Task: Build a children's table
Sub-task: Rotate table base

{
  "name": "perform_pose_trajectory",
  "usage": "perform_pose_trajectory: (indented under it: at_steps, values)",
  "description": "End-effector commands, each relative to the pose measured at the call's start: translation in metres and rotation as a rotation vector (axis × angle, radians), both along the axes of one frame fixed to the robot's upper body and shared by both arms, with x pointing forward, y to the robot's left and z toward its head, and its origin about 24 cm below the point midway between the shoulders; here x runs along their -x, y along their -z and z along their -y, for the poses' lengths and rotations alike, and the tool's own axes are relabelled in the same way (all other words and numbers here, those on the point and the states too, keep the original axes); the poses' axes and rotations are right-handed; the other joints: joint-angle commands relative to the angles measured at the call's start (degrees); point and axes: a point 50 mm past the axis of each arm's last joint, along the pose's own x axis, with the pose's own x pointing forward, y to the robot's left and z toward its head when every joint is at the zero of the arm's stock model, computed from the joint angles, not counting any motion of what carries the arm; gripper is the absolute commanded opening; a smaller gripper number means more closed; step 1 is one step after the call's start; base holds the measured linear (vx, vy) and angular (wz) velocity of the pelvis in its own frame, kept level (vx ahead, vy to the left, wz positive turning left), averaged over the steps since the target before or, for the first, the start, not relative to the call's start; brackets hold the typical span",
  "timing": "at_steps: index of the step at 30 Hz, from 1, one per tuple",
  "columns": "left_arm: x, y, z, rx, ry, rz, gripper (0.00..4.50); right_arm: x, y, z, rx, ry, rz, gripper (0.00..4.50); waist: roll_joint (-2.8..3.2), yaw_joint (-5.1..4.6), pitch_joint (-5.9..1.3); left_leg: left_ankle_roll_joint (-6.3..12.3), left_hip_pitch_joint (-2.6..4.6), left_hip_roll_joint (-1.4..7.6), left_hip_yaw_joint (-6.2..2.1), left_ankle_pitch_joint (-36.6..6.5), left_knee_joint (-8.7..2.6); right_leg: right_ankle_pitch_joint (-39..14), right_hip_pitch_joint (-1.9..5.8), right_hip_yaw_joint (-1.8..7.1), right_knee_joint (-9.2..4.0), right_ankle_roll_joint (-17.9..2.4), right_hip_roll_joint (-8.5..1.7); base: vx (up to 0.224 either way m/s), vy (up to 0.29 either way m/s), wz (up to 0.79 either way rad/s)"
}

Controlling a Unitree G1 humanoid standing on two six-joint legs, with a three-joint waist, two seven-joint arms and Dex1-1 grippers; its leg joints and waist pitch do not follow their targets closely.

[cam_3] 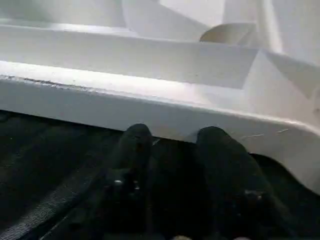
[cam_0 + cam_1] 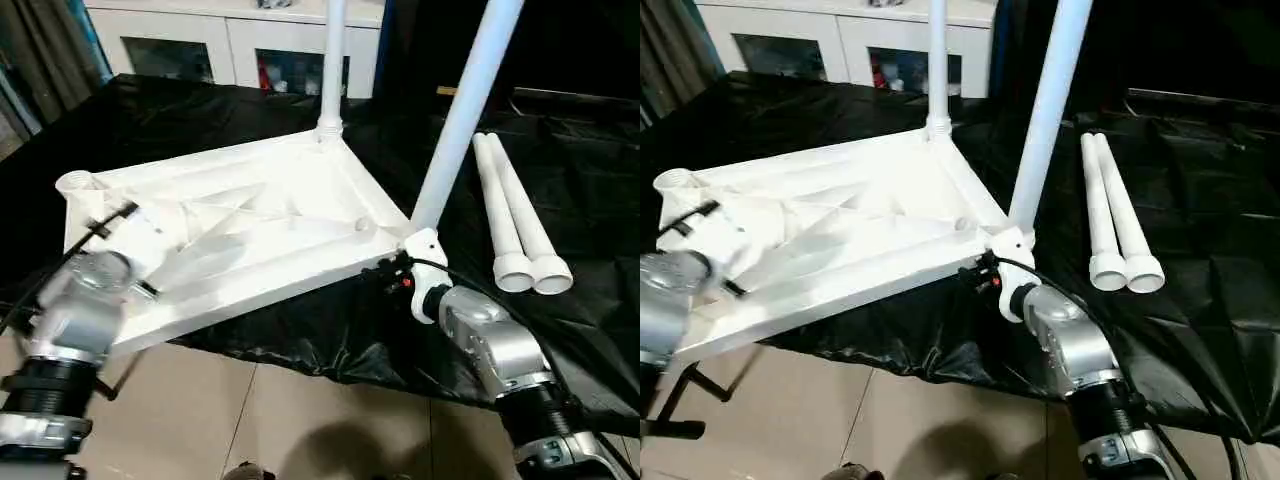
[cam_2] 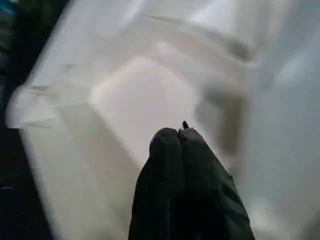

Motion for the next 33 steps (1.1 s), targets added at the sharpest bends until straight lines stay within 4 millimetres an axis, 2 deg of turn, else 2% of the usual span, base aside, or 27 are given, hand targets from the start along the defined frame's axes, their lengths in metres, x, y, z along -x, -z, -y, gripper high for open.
perform_pose_trajectory:
  at_steps: [1, 5, 7, 9, 13, 14, 16, 20, 22, 23, 24, 25, 26, 27, 29, 30, 31, 32, 33]
  values:
    - [0.000, 0.004, 0.004, 0.024, 0.014, -0.043, 0.00, -0.003, -0.003, -0.003, 0.010, -0.010, 0.019, 1.35, 0.35, -0.18, -4.06, 0.15, 1.31, 2.54, -1.63, -12.4, -4.22, -12.0, 2.61, 3.46, -3.37, -10.7, -3.77, 0.000, 0.000, 0.00]
    - [-0.003, 0.008, 0.008, 0.077, 0.013, -0.092, 0.00, -0.005, -0.002, -0.006, 0.008, -0.018, 0.015, 1.02, 0.54, -0.17, -4.08, 0.26, 1.37, 2.43, -1.61, -12.1, -4.16, -12.0, 2.65, 3.45, -3.36, -10.5, -3.76, 0.000, 0.000, 0.00]
    - [-0.004, 0.008, 0.012, 0.120, 0.024, -0.125, 0.00, -0.006, -0.002, -0.006, 0.010, -0.025, 0.012, 1.02, 0.60, -0.21, -4.06, 0.05, 1.48, 2.40, -1.61, -12.4, -4.17, -12.3, 2.62, 3.42, -3.42, -10.7, -3.75, 0.000, 0.000, 0.00]
    - [-0.006, 0.006, 0.015, 0.163, 0.028, -0.135, 0.00, -0.007, -0.002, -0.007, 0.012, -0.029, 0.010, 0.74, 0.63, -0.18, -3.98, -0.21, 1.44, 2.44, -1.65, -12.9, -4.21, -12.8, 2.68, 3.45, -3.47, -10.7, -3.84, 0.000, 0.000, 0.00]
    - [-0.008, 0.000, 0.033, 0.319, 0.101, -0.191, 0.00, -0.009, 0.000, -0.005, 0.013, -0.025, 0.008, 0.44, 0.68, 0.17, -3.97, -0.54, 1.76, 2.52, -1.58, -13.5, -4.19, -13.5, 2.52, 3.51, -3.58, -11.2, -3.95, 0.000, 0.000, 0.00]
    - [-0.009, -0.002, 0.041, 0.375, 0.150, -0.214, 0.00, -0.010, 0.000, -0.005, 0.014, -0.023, 0.008, 0.34, 0.44, 0.12, -3.89, -0.49, 1.64, 2.49, -1.57, -13.6, -4.24, -13.7, 2.60, 3.49, -3.60, -11.1, -3.89, 0.000, 0.000, 0.00]
    - [-0.010, -0.006, 0.051, 0.446, 0.218, -0.236, 0.00, -0.011, 0.000, -0.005, 0.014, -0.019, 0.007, 0.12, 0.52, 0.26, -3.96, -0.66, 1.77, 2.47, -1.60, -13.6, -4.26, -13.9, 2.62, 3.54, -3.60, -11.2, -4.00, 0.000, 0.000, 0.00]
    - [-0.015, -0.009, 0.080, 0.556, 0.394, -0.299, 0.00, -0.014, 0.000, -0.005, 0.013, -0.015, 0.009, 0.04, 0.36, 0.10, -4.01, -0.18, 1.46, 2.23, -1.58, -12.3, -4.19, -13.0, 2.92, 3.59, -3.50, -11.3, -3.96, 0.000, 0.000, 0.00]
    - [-0.017, -0.007, 0.090, 0.571, 0.436, -0.324, 0.00, -0.015, 0.000, -0.005, 0.013, -0.016, 0.011, 0.04, 0.34, 0.02, -4.08, 0.04, 1.31, 2.25, -1.61, -11.7, -4.13, -12.6, 3.14, 3.64, -3.40, -11.3, -4.10, 0.000, 0.000, 0.00]
    - [-0.018, -0.005, 0.096, 0.561, 0.465, -0.338, 0.00, -0.016, -0.001, -0.005, 0.012, -0.016, 0.013, 0.04, 0.60, 0.00, -4.12, 0.12, 1.27, 2.22, -1.65, -11.6, -4.03, -12.5, 3.20, 3.62, -3.36, -11.3, -4.14, 0.000, 0.000, 0.00]
    - [-0.020, -0.003, 0.103, 0.557, 0.492, -0.351, 0.00, -0.016, -0.001, -0.005, 0.011, -0.016, 0.015, 0.04, 0.42, -0.10, -4.06, 0.33, 1.29, 2.17, -1.54, -11.7, -4.06, -12.7, 3.12, 3.63, -3.61, -11.2, -4.02, 0.000, 0.000, 0.00]
    - [-0.023, -0.003, 0.113, 0.562, 0.527, -0.360, 0.00, -0.017, -0.002, -0.005, 0.011, -0.017, 0.020, 0.04, 0.50, -0.11, -4.12, 0.42, 1.35, 2.15, -1.56, -11.9, -4.01, -13.2, 3.22, 3.60, -3.65, -11.0, -4.01, 0.000, 0.000, 0.00]
    - [-0.023, -0.003, 0.113, 0.562, 0.528, -0.360, 0.00, -0.017, -0.002, -0.005, 0.011, -0.017, 0.020, 0.04, 0.38, -0.17, -4.10, 0.43, 1.29, 2.18, -1.60, -11.9, -4.03, -13.1, 3.28, 3.58, -3.63, -11.1, -4.01, 0.000, 0.000, 0.00]
    - [-0.028, -0.003, 0.123, 0.576, 0.549, -0.357, 0.00, -0.018, -0.003, -0.005, 0.009, -0.016, 0.026, 0.04, 0.95, -0.19, -4.16, 0.49, 1.37, 2.08, -1.60, -11.7, -3.91, -12.8, 3.27, 3.55, -3.61, -11.1, -3.96, 0.000, 0.000, 0.00]
    - [-0.032, -0.004, 0.131, 0.589, 0.568, -0.347, 0.00, -0.019, -0.004, -0.004, 0.009, -0.015, 0.031, 0.04, 0.44, -0.34, -4.17, 0.90, 1.22, 1.91, -1.49, -11.5, -3.82, -12.3, 3.41, 3.47, -3.78, -11.3, -3.83, 0.000, 0.000, 0.00]
    - [-0.040, -0.007, 0.142, 0.615, 0.578, -0.316, 0.00, -0.021, -0.005, -0.003, 0.014, -0.012, 0.039, 0.04, 1.37, -0.19, -4.23, 0.64, 1.39, 2.08, -1.69, -11.8, -3.82, -12.2, 3.40, 3.47, -3.59, -11.5, -4.02, 0.000, 0.000, 0.00]
    - [-0.046, -0.009, 0.149, 0.614, 0.583, -0.271, 0.00, -0.023, -0.006, -0.003, 0.016, -0.006, 0.046, 0.04, 1.57, -0.45, -4.18, 0.57, 1.53, 1.88, -1.54, -13.1, -3.68, -13.0, 3.27, 3.35, -4.00, -11.3, -3.79, 0.000, 0.000, 0.00]
    - [-0.050, -0.010, 0.153, 0.612, 0.585, -0.240, 0.00, -0.025, -0.007, -0.002, 0.017, -0.001, 0.051, 0.04, 0.90, -0.55, -4.20, 0.92, 1.42, 1.66, -1.49, -13.6, -3.59, -13.3, 3.42, 3.24, -4.23, -11.4, -3.58, 0.000, 0.000, 0.00]
    - [-0.053, -0.011, 0.156, 0.618, 0.573, -0.218, 0.00, -0.026, -0.008, -0.002, 0.016, 0.003, 0.055, 0.04, 0.74, -0.40, -4.27, 0.87, 1.40, 1.82, -1.65, -13.4, -3.63, -13.4, 3.66, 3.25, -4.01, -11.6, -3.83, 0.000, 0.000, 0.00]
